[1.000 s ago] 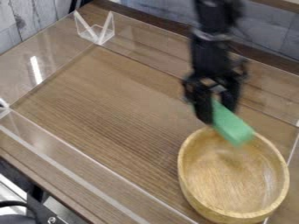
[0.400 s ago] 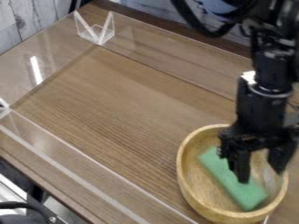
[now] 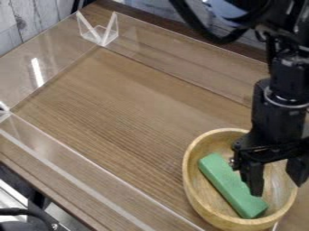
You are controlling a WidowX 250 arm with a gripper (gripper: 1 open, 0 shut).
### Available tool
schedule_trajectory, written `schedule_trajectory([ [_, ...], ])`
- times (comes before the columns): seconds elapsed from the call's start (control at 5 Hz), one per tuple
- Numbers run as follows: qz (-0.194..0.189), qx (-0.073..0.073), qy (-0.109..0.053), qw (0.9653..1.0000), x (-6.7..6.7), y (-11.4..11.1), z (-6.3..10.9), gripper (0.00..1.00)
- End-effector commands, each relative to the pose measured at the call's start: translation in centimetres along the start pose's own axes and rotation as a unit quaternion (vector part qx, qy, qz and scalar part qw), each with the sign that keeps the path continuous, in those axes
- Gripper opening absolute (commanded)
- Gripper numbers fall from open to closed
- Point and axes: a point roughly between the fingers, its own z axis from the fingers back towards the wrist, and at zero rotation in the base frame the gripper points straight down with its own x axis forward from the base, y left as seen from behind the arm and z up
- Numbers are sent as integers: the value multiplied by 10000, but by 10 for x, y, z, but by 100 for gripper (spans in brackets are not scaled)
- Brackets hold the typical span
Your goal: Put green object into wooden bowl
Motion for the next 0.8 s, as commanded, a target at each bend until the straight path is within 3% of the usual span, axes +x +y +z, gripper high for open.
schedule_trajectory([
  [0.0,-188,-339,-85,9992,-2,-7,20,100],
  [0.2,-284,-348,-89,9990,-1,-7,20,100],
  [0.6,406,-542,-208,9975,11,-9,13,100],
])
